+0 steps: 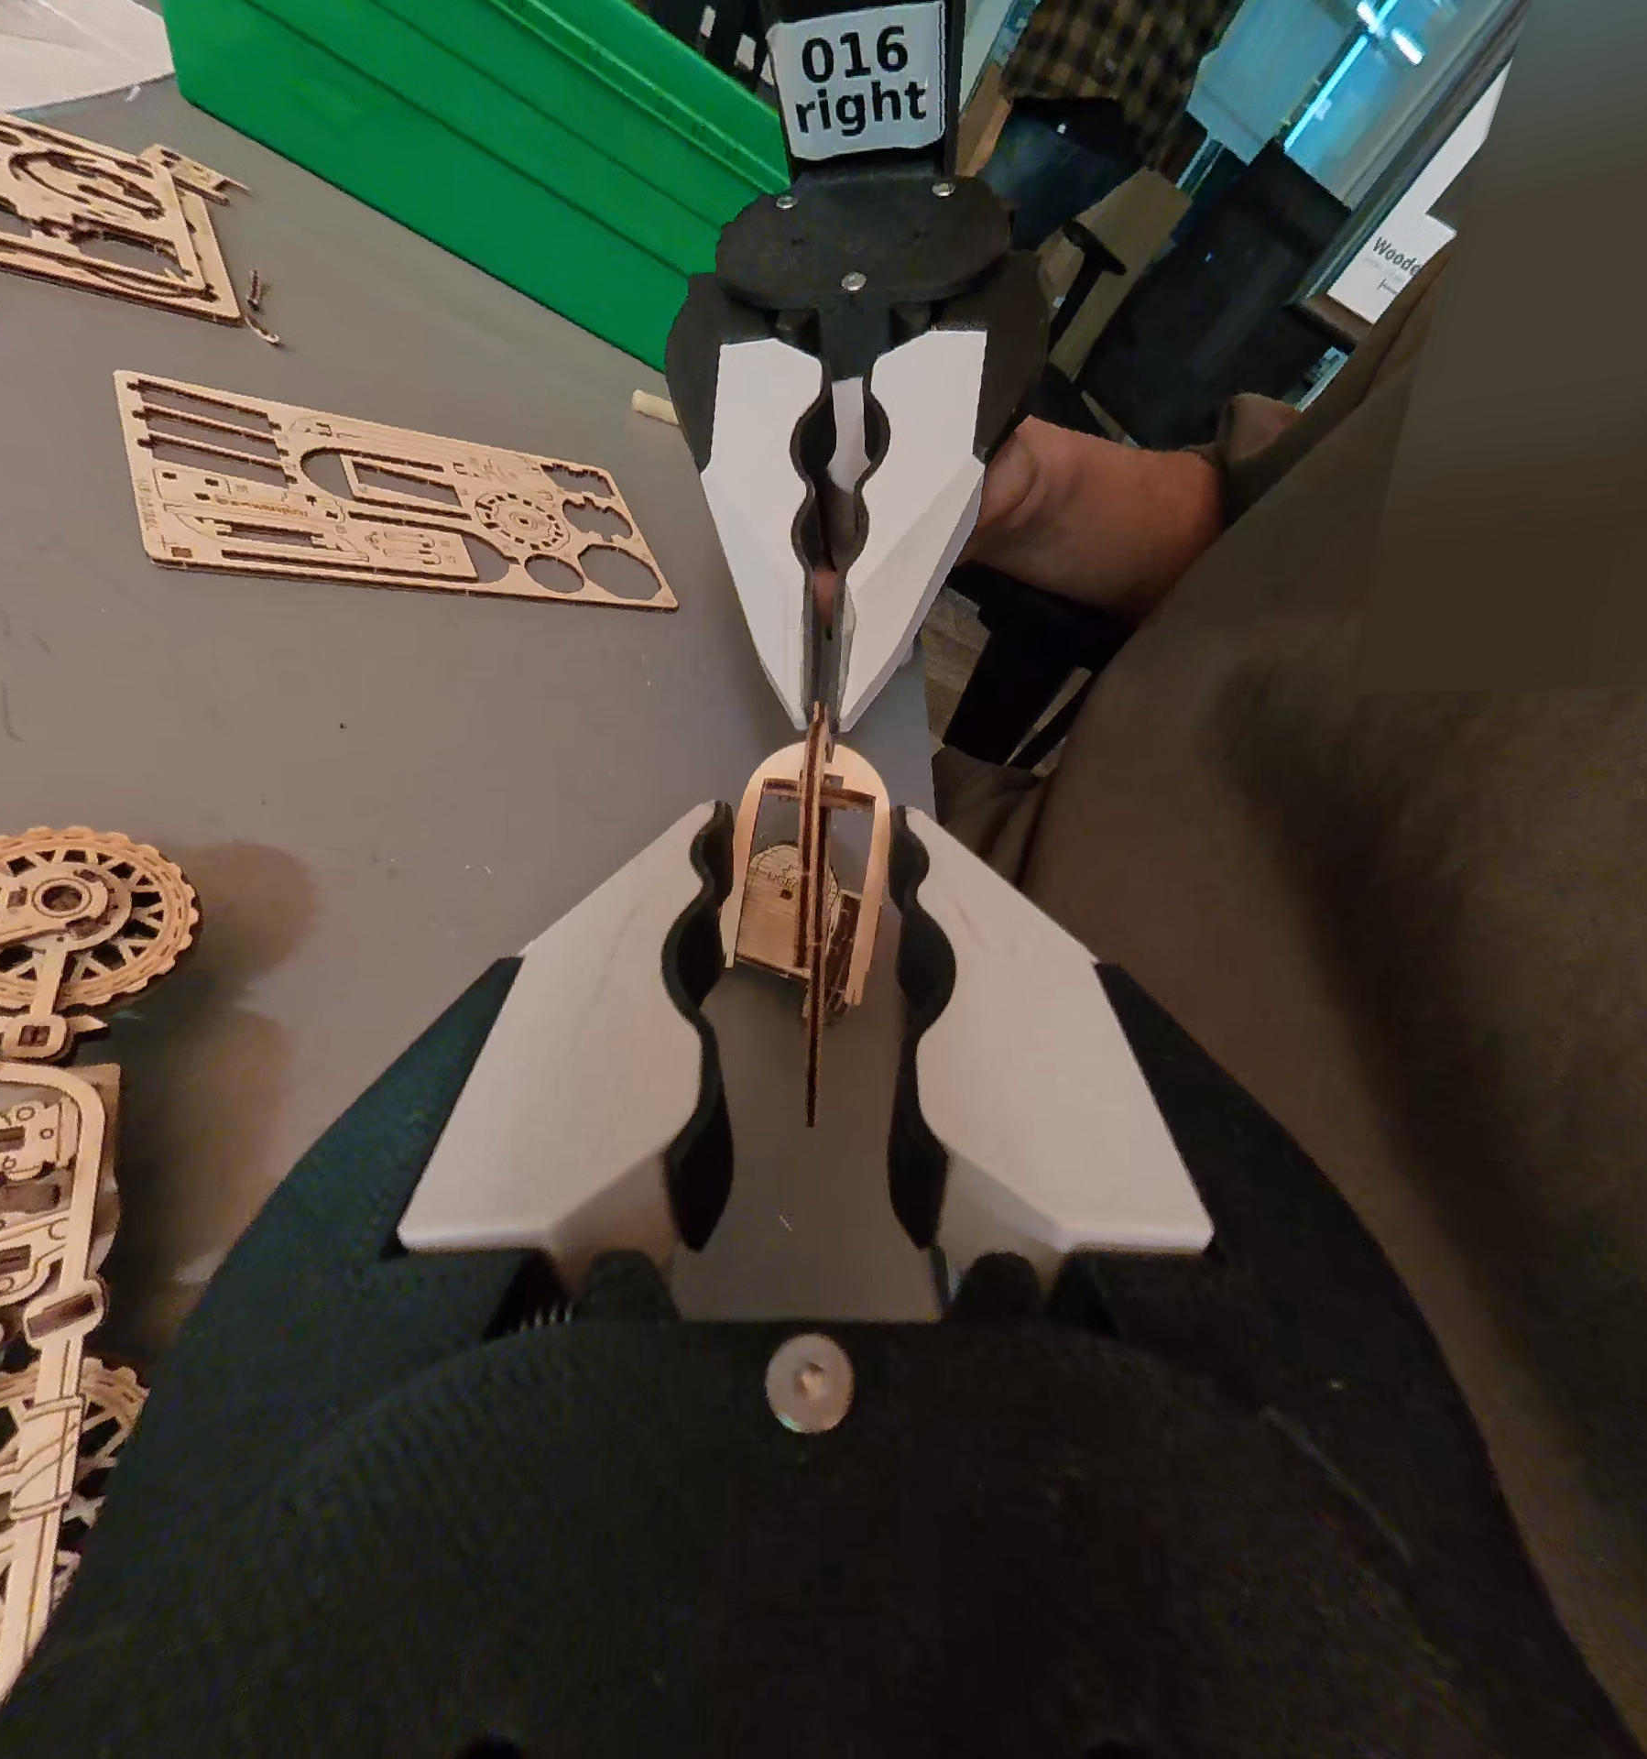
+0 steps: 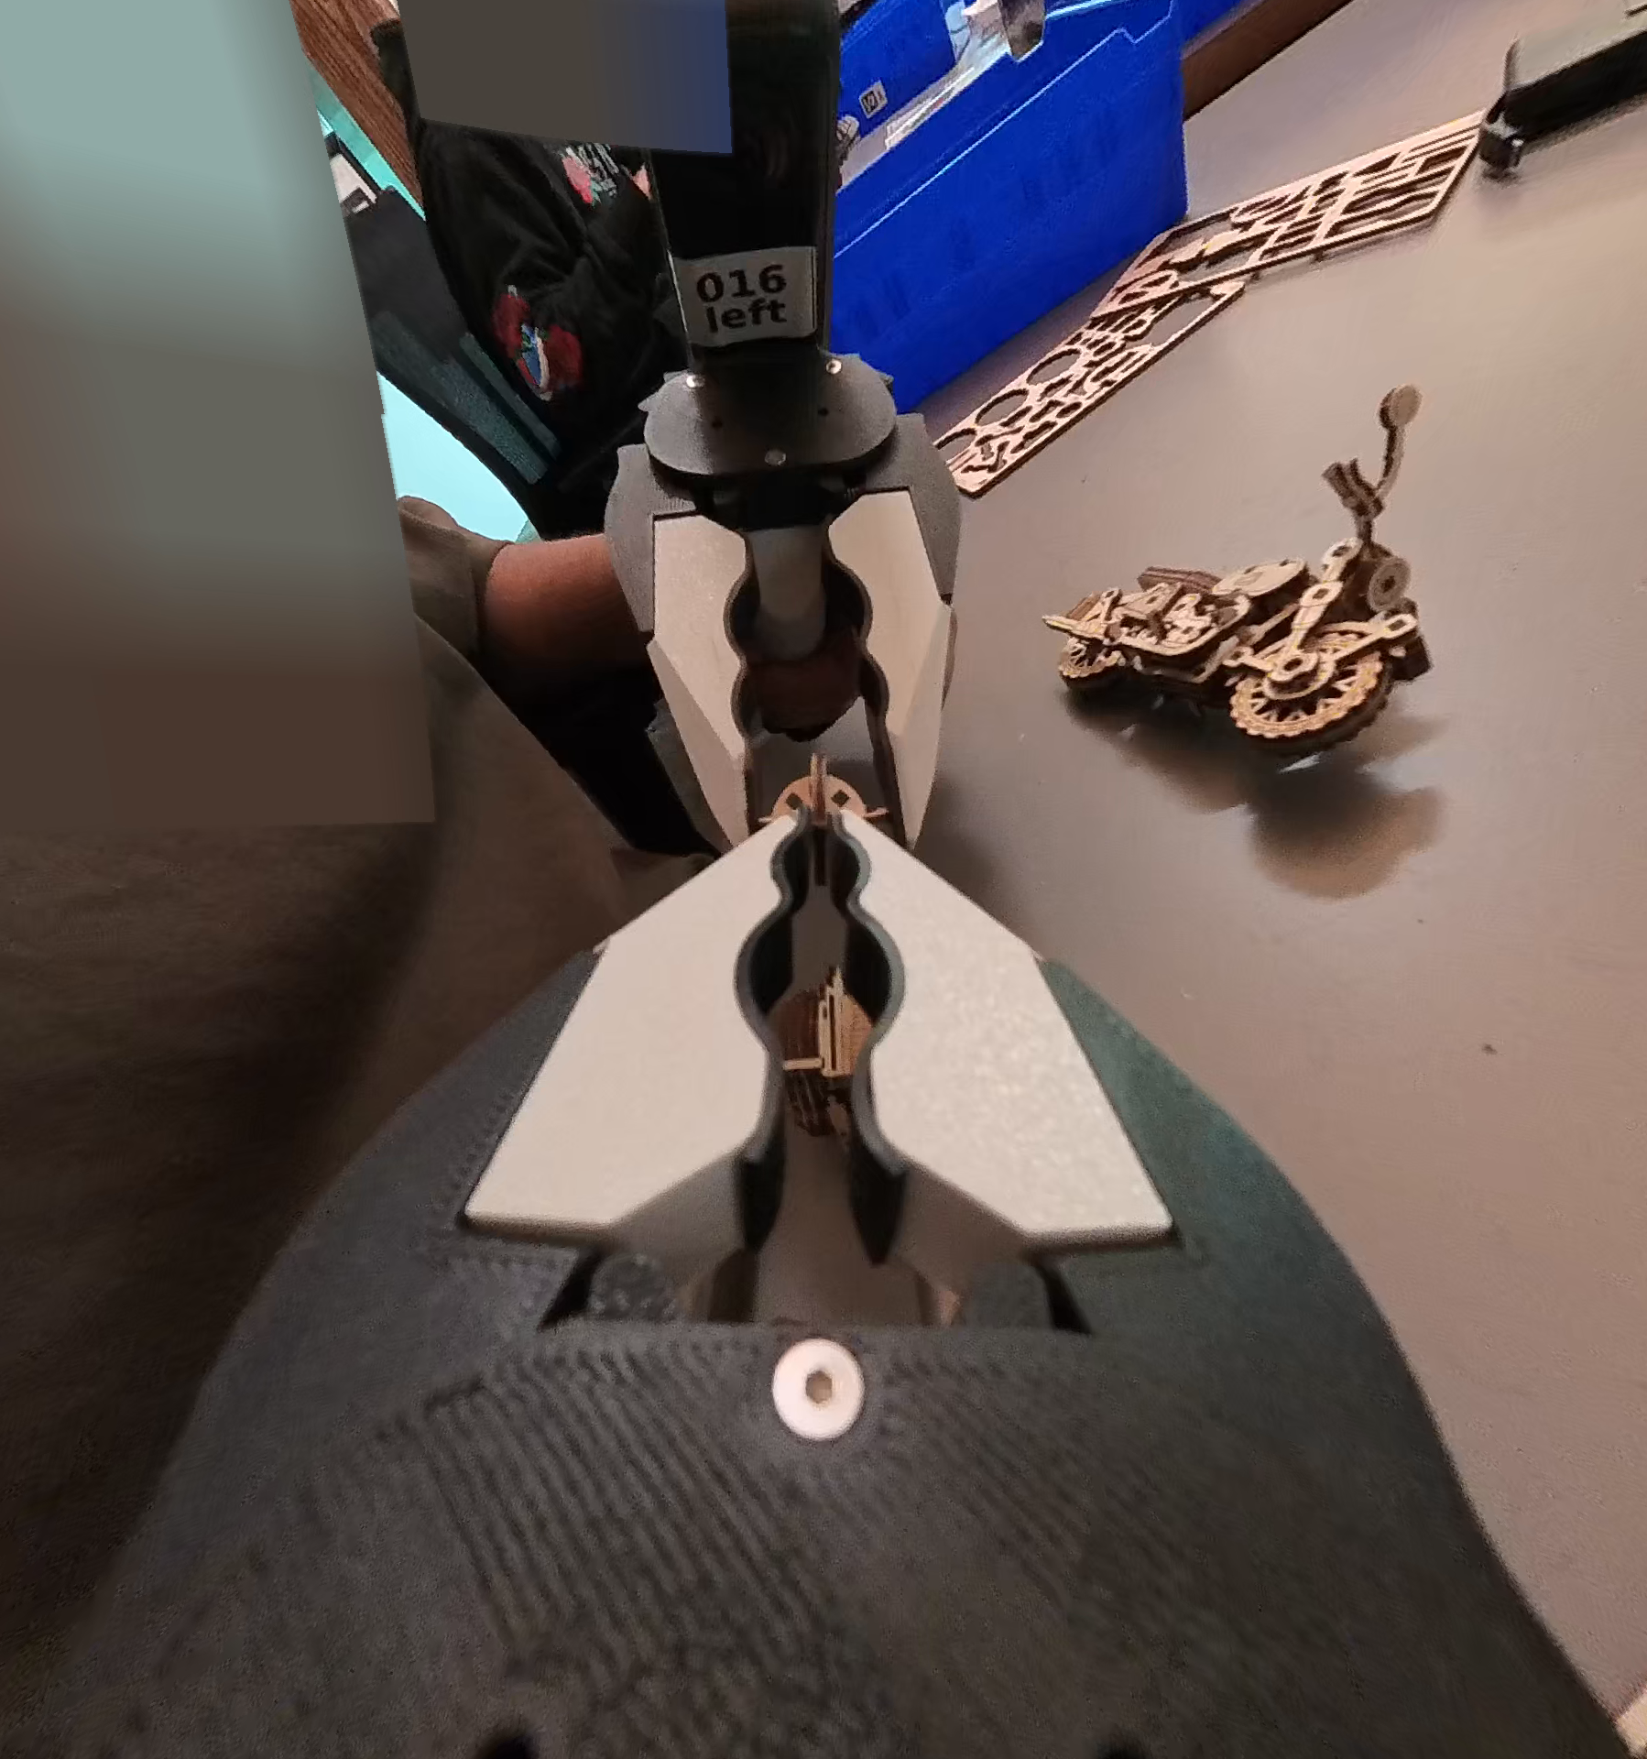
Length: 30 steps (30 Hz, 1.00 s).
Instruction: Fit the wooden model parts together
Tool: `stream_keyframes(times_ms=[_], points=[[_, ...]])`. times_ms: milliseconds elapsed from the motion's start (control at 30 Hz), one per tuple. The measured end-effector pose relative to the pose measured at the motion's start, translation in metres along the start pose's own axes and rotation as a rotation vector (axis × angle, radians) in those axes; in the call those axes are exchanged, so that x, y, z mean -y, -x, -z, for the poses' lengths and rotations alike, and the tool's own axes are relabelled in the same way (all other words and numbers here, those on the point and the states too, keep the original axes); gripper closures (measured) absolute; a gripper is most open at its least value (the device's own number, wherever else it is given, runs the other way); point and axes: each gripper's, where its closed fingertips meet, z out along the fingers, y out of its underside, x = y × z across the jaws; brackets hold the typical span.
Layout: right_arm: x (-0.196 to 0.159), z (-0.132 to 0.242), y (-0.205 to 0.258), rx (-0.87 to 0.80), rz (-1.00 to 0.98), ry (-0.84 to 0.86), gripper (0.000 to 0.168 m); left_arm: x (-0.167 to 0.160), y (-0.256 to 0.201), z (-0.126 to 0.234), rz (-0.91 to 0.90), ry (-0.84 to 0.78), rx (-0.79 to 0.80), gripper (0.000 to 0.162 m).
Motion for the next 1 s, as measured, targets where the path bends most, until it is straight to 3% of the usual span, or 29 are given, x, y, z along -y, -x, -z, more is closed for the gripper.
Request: stream_keyframes(times_ms=[400, 1000], points=[[0.004, 0.001, -0.001, -0.025, -0.008, -0.016, 0.167, 0.004, 0.001, 0.000, 0.013, -0.020, 0.010, 0.131], [-0.007, 0.002, 0.002, -0.101, 0.155, 0.136, 0.168, -0.004, 0.001, -0.006, -0.058, 0.031, 0.061, 0.131]])
